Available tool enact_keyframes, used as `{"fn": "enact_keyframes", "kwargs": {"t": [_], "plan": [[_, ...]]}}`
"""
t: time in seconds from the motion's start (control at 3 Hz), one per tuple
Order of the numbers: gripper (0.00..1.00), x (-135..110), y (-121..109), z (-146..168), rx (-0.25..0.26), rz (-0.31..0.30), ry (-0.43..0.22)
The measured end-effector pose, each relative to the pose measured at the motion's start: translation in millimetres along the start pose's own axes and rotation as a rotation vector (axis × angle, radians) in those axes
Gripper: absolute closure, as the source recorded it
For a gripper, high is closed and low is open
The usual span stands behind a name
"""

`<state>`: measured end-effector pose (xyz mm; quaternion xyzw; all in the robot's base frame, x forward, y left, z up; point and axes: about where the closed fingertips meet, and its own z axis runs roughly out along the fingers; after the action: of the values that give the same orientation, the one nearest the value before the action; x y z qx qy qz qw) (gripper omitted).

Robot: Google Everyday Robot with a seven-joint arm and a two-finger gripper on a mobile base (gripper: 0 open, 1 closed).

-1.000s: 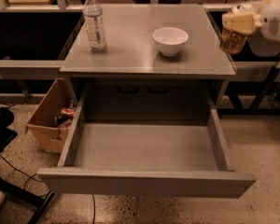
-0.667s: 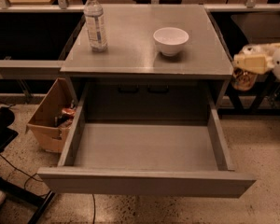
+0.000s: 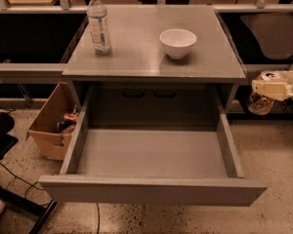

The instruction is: Place orange can into top drawer

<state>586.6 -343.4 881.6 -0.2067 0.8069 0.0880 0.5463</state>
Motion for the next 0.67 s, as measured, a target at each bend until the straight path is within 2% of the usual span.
{"fn": "enact_keyframes", "kwargs": {"t": [0.33,0.67], "plan": [[1.00,15.5,33.5,26.7,-0.091,-0.016,0.010],[1.00,48.7,128.2,71.2,-0.299,-0.104,0.039]]}}
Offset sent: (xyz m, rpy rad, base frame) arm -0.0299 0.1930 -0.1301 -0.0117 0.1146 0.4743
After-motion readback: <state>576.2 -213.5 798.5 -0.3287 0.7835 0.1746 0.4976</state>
